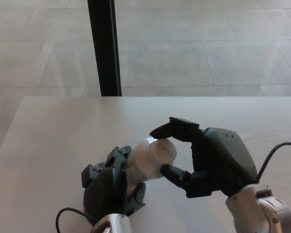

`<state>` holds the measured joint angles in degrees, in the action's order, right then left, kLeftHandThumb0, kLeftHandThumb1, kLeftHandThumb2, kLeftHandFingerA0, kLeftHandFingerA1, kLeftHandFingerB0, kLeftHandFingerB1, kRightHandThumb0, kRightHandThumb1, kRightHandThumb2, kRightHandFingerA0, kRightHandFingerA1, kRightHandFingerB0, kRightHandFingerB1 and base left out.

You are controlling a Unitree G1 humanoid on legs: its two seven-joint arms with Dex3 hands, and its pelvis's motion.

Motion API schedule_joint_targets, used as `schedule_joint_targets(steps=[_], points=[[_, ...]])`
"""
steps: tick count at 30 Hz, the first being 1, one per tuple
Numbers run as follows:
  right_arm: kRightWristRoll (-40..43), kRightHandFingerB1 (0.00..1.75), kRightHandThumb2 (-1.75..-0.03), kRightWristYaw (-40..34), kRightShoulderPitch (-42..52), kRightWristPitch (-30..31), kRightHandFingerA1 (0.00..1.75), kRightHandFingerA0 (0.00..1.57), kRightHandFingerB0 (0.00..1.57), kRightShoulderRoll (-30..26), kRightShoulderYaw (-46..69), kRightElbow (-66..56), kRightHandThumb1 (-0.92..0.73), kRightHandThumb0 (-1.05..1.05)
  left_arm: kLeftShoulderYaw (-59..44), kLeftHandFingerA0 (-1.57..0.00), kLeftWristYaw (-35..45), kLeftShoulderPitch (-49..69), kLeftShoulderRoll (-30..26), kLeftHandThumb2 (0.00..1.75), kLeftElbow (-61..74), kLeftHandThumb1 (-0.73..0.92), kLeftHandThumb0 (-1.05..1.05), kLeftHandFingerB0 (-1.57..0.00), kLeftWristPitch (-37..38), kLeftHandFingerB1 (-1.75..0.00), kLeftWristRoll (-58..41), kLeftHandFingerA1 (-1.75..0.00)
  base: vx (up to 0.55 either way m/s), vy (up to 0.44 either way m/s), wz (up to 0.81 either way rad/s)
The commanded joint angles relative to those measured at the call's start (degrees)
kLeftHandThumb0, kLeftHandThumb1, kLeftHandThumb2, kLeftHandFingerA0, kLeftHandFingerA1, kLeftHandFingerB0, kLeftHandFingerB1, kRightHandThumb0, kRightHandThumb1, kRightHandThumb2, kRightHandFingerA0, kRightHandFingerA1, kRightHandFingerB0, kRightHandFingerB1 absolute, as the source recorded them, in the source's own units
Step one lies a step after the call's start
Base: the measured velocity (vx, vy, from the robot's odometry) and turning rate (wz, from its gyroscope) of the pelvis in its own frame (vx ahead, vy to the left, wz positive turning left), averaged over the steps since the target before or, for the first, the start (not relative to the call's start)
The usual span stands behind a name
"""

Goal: The robot uses its left hand to to lift the bottle kept on the middle of the desk and tilts it towards its right hand. It then uses its right hand to rotate its cap to open it and places the bottle and cap back on the desk

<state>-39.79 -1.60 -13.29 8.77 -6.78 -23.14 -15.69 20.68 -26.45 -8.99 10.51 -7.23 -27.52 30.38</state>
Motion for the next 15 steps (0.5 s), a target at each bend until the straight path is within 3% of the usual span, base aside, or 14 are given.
schedule_joint_targets(steps=[1,2,3,4,7,9,12,14,15], points=[[0.4,0.93,-1.1,-1.4,0.2,-2.9,1.35,1.26,0.87,-0.5,0.9,1.3,-0.47,-0.33,-0.9,-0.58,1.7,3.0,0.5,0.66,-2.4,0.92,0.06,-0.41,-4.5,-0.55,-0.6,-0.92,0.0,0.0,0.0],[0.8,0.94,-1.03,-1.4,0.2,-3.5,1.75,1.03,0.89,-0.6,1.1,1.5,-0.46,-0.27,-0.7,-0.57,1.7,3.2,0.2,0.66,-2.4,0.92,0.06,-0.42,-4.1,-0.57,-0.5,-0.91,0.0,0.0,0.0],[1.1,0.99,-1.06,-1.9,0.1,-4.8,1.75,1.03,0.89,-0.8,1.3,1.8,-0.44,-0.23,-0.6,-0.58,1.8,3.5,0.2,0.66,-2.2,0.91,0.06,-0.4,-4.3,-0.55,-0.4,-0.86,0.0,0.0,0.0],[1.5,1.03,-1.09,-2.1,-0.4,-6.8,1.75,1.03,0.89,-1.6,1.4,2.3,-0.42,-0.2,-0.8,-0.57,1.6,3.6,0.4,0.62,-2.3,0.92,0.06,-0.47,-4.3,-0.63,-0.6,-1.12,0.0,0.0,0.0],[2.3,1.08,-1.1,-2.8,-1.0,-10.4,1.75,1.04,0.88,-2.3,1.9,3.5,-0.43,-0.19,-0.9,-0.58,1.4,3.8,0.4,0.64,-2.4,0.92,0.06,-0.46,-4.1,-0.62,-0.5,-1.1,0.0,0.0,0.0],[1.9,1.11,-1.07,-1.8,-2.3,-12.3,1.75,1.06,0.84,-3.8,1.8,3.9,-0.49,-0.23,-0.7,-0.56,2.0,3.9,-0.2,0.65,-2.3,0.92,0.05,-0.43,-4.1,-0.58,-0.4,-0.9,0.0,0.0,0.0],[1.6,1.02,-1.07,-2.2,-3.9,-15.9,1.73,1.03,0.87,-5.5,1.5,5.0,-0.45,-0.24,-0.2,-0.56,2.1,3.8,-0.6,0.66,-2.5,0.92,0.07,-0.48,-4.5,-0.65,0.4,-1.01,0.0,0.0,0.0],[1.9,1.02,-1.08,-2.0,-4.7,-18.0,1.71,1.04,0.88,-6.4,1.2,5.5,-0.43,-0.23,-0.3,-0.54,1.8,3.9,-0.4,0.66,-2.5,0.92,0.07,-0.49,-4.6,-0.65,0.5,-1.0,0.0,0.0,0.0],[2.7,1.13,-1.09,-1.8,-6.3,-22.2,1.71,1.04,0.88,-8.1,0.8,6.8,-0.42,-0.22,-0.9,-0.54,1.8,4.2,0.1,0.64,-2.2,0.92,0.04,-0.48,-4.7,-0.66,-0.1,-1.03,0.0,0.0,0.0]])
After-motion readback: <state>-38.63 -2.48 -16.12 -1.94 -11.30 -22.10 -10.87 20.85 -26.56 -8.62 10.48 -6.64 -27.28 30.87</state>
